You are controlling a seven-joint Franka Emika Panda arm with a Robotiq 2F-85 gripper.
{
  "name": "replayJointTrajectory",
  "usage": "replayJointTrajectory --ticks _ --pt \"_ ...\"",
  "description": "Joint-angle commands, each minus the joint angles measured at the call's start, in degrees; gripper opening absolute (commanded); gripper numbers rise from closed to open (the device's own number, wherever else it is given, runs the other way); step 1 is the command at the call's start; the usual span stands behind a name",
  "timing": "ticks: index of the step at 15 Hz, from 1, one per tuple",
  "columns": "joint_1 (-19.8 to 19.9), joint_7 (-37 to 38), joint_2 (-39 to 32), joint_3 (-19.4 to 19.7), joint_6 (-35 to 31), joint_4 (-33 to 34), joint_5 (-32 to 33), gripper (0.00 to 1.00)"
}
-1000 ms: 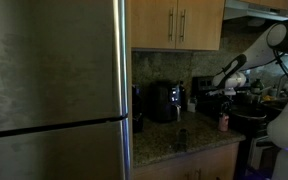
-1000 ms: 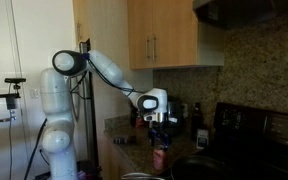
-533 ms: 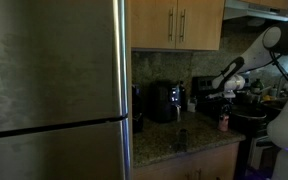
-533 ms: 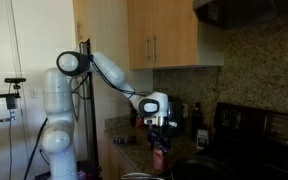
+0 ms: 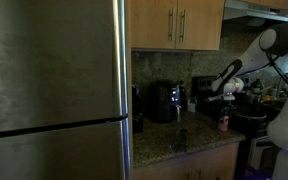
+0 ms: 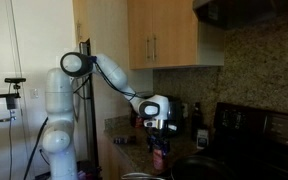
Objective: Move the can to the right then back to the left of the counter
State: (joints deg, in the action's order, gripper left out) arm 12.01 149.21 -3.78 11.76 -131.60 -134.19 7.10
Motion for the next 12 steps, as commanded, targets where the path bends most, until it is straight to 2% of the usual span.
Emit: replayJointTrajectory --ticks 1,4,5,6,8,10,12 --pt "-0.6 -0.1 -1.0 0.3 -1.1 0.4 -0.6 1.00" --pt "-0.7 0.0 -0.8 0.5 -1.6 0.4 -0.4 1.00" --pt "-0.7 0.0 -0.8 0.5 -1.9 0.4 -0.3 0.91" --pt "-0.7 -0.1 -0.8 0.5 -2.2 0.3 -0.2 0.73" --pt "-0.7 0.0 -0.9 0.5 -2.8 0.1 0.0 0.58" --pt "-0.7 0.0 -0.8 0.5 -3.1 0.1 0.1 0.47" --pt "-0.6 -0.1 -0.8 0.6 -3.4 0.0 0.2 0.45"
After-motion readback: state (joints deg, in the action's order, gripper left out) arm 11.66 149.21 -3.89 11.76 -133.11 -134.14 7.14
